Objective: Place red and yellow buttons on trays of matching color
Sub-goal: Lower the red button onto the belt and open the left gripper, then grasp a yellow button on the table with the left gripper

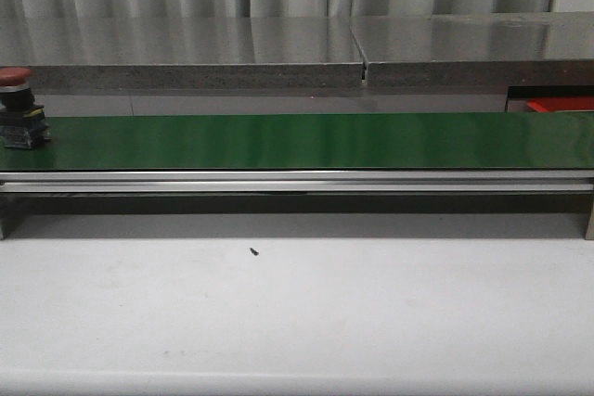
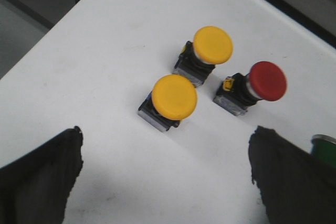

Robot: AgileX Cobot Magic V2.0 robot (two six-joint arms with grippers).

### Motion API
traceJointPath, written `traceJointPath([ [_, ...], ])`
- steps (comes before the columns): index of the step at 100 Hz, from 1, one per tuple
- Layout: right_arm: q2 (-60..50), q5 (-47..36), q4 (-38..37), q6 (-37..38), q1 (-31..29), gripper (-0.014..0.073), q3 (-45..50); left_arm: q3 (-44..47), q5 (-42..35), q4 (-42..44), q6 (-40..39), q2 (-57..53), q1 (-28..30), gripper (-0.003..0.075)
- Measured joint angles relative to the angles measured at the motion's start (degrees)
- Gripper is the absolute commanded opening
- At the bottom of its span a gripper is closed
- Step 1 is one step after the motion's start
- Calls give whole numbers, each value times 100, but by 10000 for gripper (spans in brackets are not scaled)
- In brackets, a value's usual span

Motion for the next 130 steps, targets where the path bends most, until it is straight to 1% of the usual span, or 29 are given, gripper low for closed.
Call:
traceJointPath([
  [26,0,0,0,0,0,-67,0,-481,14,0,-10,801,-43,620],
  [87,0,0,0,0,0,-67,0,-1464,-8,22,-10,1754,-270,620],
  [95,0,0,0,0,0,-67,0,-1531,-8,37,-10,1809,-294,607],
  [105,0,0,0,0,0,-67,0,-1556,-19,37,-10,1856,-305,544],
  [112,0,0,0,0,0,-67,0,-1568,-19,37,-10,1893,-313,463],
  [117,0,0,0,0,0,-67,0,-1577,-19,37,-10,1901,-313,377],
  [119,0,0,0,0,0,-67,0,-1577,-19,37,-10,1910,-313,354],
  [124,0,0,0,0,0,-67,0,-1577,-19,41,-10,1915,-313,261],
  [130,0,0,0,0,0,-67,0,-1577,-8,41,-10,1915,-313,173],
])
